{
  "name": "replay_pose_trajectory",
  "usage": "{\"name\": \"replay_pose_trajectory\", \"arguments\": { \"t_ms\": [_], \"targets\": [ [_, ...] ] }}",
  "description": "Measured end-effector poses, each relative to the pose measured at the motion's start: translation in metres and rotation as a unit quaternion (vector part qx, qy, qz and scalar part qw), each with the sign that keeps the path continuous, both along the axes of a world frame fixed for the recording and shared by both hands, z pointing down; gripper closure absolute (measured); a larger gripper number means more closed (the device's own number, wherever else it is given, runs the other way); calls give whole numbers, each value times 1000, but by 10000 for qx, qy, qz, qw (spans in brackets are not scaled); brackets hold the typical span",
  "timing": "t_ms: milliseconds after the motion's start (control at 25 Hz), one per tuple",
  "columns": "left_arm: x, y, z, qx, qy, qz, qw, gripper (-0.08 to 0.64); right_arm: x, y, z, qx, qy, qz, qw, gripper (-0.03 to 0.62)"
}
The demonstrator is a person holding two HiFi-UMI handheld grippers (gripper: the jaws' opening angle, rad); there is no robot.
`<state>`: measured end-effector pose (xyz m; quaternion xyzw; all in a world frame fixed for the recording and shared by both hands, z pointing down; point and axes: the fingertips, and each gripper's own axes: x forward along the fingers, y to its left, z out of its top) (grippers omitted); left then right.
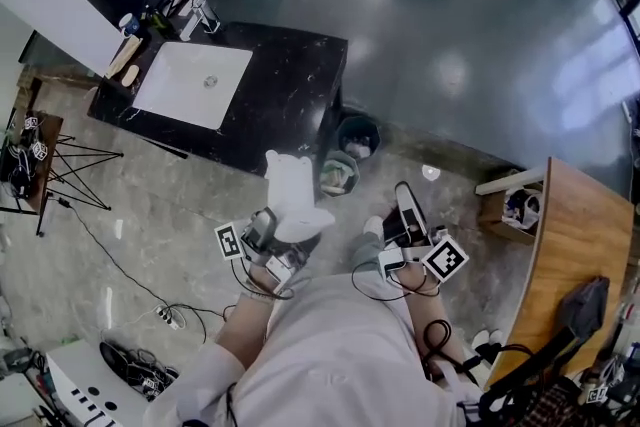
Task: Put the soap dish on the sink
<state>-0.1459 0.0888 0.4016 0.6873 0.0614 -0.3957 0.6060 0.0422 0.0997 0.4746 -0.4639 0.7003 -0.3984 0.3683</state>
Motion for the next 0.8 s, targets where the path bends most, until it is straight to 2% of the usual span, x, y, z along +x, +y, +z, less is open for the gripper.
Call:
{"name": "replay_pose_trajectory", "arguments": {
  "t_ms": [520, 800],
  "targets": [
    [78, -99, 10, -137, -213, -679, 9974, -23, 103, -110, -1, -21, -104, -446, 9989, 515],
    [107, -124, -1, -68, -69, -1110, 9938, -24, 138, -146, -3, 17, -118, -755, 9971, 515]
  ]
}}
